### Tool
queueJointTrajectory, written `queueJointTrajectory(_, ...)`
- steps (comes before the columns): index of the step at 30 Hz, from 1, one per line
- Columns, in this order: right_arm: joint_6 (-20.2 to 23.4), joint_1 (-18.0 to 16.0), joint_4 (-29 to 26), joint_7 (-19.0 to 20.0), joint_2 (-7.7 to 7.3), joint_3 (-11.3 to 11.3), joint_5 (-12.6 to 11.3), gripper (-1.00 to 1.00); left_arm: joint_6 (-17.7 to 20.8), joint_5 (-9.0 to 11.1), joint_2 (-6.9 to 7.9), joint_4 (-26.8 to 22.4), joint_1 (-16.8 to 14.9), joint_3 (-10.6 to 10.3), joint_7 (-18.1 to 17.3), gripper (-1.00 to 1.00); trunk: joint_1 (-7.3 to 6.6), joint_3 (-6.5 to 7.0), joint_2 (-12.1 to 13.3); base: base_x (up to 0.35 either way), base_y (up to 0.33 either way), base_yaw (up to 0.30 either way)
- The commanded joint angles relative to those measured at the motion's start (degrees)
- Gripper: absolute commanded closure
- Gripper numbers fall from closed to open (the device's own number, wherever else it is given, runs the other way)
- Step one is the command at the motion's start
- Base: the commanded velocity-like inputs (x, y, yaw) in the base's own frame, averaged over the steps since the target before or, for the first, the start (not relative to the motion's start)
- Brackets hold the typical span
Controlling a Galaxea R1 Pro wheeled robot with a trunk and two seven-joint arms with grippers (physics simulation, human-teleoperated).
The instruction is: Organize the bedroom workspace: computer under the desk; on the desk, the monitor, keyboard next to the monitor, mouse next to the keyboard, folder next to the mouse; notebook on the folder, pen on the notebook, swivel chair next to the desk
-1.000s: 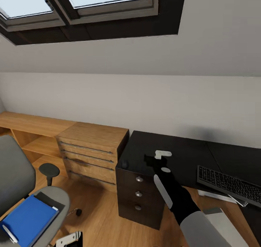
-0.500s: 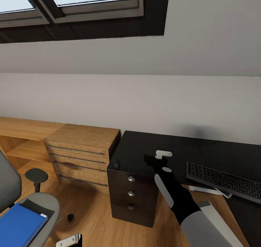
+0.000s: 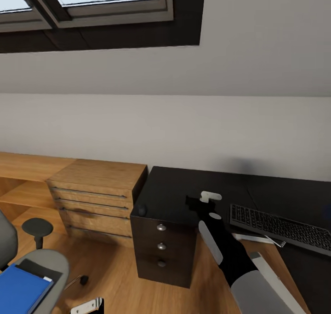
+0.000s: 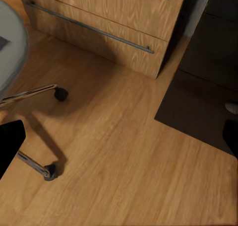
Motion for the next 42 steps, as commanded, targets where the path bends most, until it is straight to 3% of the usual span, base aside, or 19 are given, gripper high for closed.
queueJointTrajectory(1,0.16,-0.05,-0.06,-0.46,0.0,0.14,-0.45,-1.0,-0.37,0.6,0.08,-0.07,-0.01,-0.24,0.3,-1.0,0.01,-0.06,-0.04,0.0,0.0,-0.253)
queueJointTrajectory(42,0.09,-0.03,0.04,-0.32,-0.04,0.13,-0.37,-1.0,-0.37,0.6,0.08,-0.04,-0.01,-0.24,0.3,-1.0,0.01,-0.06,-0.04,0.0,0.0,-0.264)
